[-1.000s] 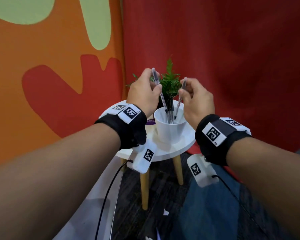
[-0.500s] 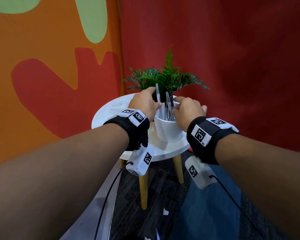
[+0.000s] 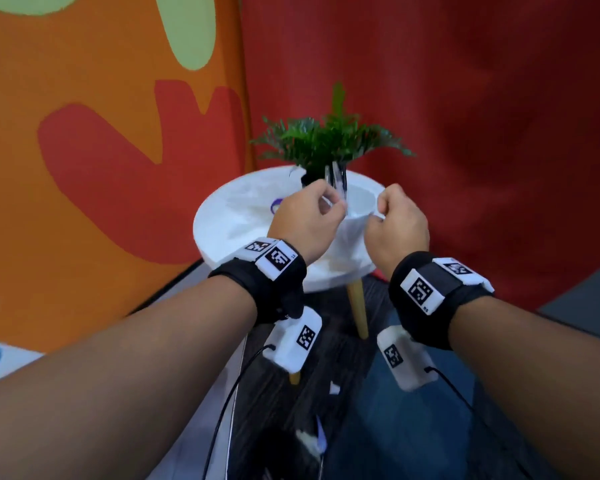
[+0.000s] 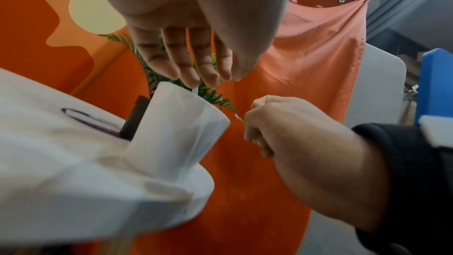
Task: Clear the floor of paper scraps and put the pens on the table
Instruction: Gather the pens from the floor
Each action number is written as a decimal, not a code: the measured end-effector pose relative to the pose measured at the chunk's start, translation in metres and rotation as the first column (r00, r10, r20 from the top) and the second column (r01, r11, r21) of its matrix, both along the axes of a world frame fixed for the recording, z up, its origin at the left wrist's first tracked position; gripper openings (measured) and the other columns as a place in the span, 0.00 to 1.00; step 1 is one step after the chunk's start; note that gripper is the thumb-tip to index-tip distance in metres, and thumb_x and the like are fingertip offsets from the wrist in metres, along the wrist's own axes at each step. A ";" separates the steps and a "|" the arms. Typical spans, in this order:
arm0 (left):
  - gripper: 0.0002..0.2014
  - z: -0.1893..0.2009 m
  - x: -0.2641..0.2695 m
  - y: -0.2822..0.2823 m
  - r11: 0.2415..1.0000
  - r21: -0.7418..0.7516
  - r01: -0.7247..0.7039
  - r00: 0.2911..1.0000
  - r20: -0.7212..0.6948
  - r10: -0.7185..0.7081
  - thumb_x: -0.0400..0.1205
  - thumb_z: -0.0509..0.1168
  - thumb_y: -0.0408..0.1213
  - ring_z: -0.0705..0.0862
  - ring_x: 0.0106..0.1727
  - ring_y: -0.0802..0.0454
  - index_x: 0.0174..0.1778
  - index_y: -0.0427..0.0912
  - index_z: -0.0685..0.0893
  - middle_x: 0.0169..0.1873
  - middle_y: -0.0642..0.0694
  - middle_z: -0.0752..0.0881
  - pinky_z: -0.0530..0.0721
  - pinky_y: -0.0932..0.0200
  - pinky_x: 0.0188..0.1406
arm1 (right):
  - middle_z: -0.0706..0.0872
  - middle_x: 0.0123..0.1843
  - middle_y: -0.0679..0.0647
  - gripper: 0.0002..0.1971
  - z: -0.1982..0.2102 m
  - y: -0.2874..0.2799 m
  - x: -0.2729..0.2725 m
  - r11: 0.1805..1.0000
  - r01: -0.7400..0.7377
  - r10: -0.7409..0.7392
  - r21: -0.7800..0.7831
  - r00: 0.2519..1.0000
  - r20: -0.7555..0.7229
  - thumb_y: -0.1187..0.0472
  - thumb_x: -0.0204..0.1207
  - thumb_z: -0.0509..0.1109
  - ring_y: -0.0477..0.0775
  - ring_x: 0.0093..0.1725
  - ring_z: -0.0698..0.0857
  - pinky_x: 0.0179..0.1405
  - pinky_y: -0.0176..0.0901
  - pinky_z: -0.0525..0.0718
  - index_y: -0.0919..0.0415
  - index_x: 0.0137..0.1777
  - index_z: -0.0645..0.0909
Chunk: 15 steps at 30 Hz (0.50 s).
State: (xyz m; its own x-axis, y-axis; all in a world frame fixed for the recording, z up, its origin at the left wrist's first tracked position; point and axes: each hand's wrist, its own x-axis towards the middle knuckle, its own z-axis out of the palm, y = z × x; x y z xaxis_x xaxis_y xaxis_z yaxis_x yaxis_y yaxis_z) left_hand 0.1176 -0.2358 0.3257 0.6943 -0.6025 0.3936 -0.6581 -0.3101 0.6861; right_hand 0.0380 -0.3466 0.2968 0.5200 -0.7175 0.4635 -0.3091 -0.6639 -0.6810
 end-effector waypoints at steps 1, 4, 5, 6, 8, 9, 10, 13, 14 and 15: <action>0.06 -0.007 -0.010 0.005 1.000 -0.014 0.009 1.000 -0.014 -0.009 0.80 0.65 0.44 0.78 0.31 0.58 0.38 0.49 0.81 0.28 0.54 0.81 0.77 0.58 0.34 | 0.69 0.29 0.47 0.14 -0.008 0.004 -0.008 0.999 0.022 -0.023 0.043 1.000 0.019 0.73 0.63 0.58 0.59 0.35 0.70 0.40 0.51 0.69 0.54 0.33 0.60; 0.10 -0.035 -0.036 0.019 1.000 0.012 0.017 0.998 -0.053 -0.016 0.80 0.65 0.44 0.80 0.33 0.55 0.33 0.49 0.79 0.27 0.54 0.82 0.77 0.58 0.35 | 0.66 0.26 0.50 0.10 -0.038 0.019 -0.033 0.988 0.072 -0.071 0.139 0.997 -0.012 0.73 0.58 0.56 0.58 0.32 0.65 0.31 0.48 0.64 0.59 0.32 0.61; 0.10 -0.046 -0.042 0.022 0.999 0.042 0.014 0.998 -0.062 -0.012 0.79 0.65 0.44 0.81 0.34 0.53 0.32 0.50 0.79 0.27 0.54 0.82 0.77 0.58 0.35 | 0.65 0.25 0.50 0.10 -0.050 0.023 -0.040 0.986 0.072 -0.066 0.153 0.997 -0.048 0.73 0.57 0.57 0.58 0.32 0.64 0.30 0.46 0.61 0.59 0.30 0.60; 0.10 -0.059 -0.048 0.027 0.996 0.083 0.014 0.997 -0.077 -0.008 0.79 0.65 0.45 0.81 0.35 0.53 0.32 0.50 0.78 0.27 0.54 0.82 0.76 0.59 0.35 | 0.65 0.24 0.51 0.10 -0.064 0.027 -0.046 0.984 0.066 -0.050 0.167 0.994 -0.098 0.73 0.57 0.58 0.58 0.32 0.64 0.30 0.45 0.59 0.60 0.29 0.59; 0.10 -0.087 -0.056 0.035 0.986 0.163 0.027 0.993 -0.115 -0.008 0.80 0.65 0.45 0.79 0.34 0.53 0.33 0.49 0.79 0.25 0.54 0.80 0.71 0.59 0.32 | 0.67 0.23 0.51 0.10 -0.094 0.033 -0.057 0.976 0.065 -0.017 0.210 0.975 -0.222 0.73 0.58 0.58 0.59 0.30 0.66 0.30 0.42 0.59 0.60 0.28 0.61; 0.10 -0.102 -0.059 0.039 0.979 0.202 0.031 0.991 -0.136 -0.004 0.80 0.65 0.46 0.79 0.33 0.54 0.34 0.48 0.79 0.24 0.54 0.80 0.70 0.60 0.31 | 0.69 0.24 0.52 0.09 -0.110 0.036 -0.061 0.968 0.066 0.005 0.243 0.959 -0.283 0.72 0.59 0.58 0.59 0.29 0.67 0.30 0.42 0.61 0.60 0.28 0.63; 0.11 -0.118 -0.061 0.044 0.969 0.245 0.032 0.987 -0.163 0.008 0.80 0.65 0.47 0.80 0.32 0.54 0.34 0.47 0.80 0.25 0.53 0.81 0.69 0.60 0.30 | 0.70 0.24 0.51 0.08 -0.126 0.039 -0.065 0.957 0.069 0.031 0.283 0.942 -0.334 0.72 0.59 0.58 0.58 0.27 0.68 0.29 0.42 0.63 0.60 0.29 0.64; 0.12 -0.169 -0.063 0.061 0.929 0.367 0.047 0.962 -0.266 0.056 0.80 0.64 0.48 0.81 0.32 0.51 0.34 0.47 0.79 0.24 0.52 0.82 0.70 0.60 0.31 | 0.72 0.26 0.51 0.07 -0.176 0.047 -0.075 0.909 0.079 0.116 0.410 0.896 -0.429 0.72 0.60 0.57 0.57 0.27 0.70 0.28 0.44 0.73 0.58 0.31 0.68; 0.12 -0.186 -0.063 0.067 0.911 0.409 0.057 0.952 -0.296 0.074 0.81 0.64 0.48 0.82 0.33 0.50 0.35 0.46 0.79 0.25 0.52 0.82 0.71 0.60 0.31 | 0.75 0.28 0.51 0.08 -0.192 0.050 -0.077 0.891 0.089 0.148 0.446 0.870 -0.470 0.72 0.61 0.57 0.56 0.28 0.72 0.28 0.43 0.75 0.58 0.31 0.69; 0.11 -0.203 -0.063 0.074 0.890 0.450 0.069 0.941 -0.326 0.092 0.81 0.64 0.48 0.82 0.34 0.49 0.36 0.46 0.80 0.26 0.52 0.82 0.73 0.59 0.32 | 0.77 0.30 0.51 0.08 -0.209 0.053 -0.080 0.873 0.102 0.184 0.476 0.836 -0.517 0.72 0.63 0.57 0.56 0.30 0.74 0.30 0.43 0.76 0.57 0.32 0.70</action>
State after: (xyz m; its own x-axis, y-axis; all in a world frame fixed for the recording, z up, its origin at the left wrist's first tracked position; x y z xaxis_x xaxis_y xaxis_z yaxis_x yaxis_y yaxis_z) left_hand 0.0551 -0.1622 0.1223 0.7423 -0.6481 -0.1701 -0.4132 -0.6426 0.6453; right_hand -0.0415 -0.2934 0.0882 0.6114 -0.7399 -0.2807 -0.6931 -0.3296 -0.6410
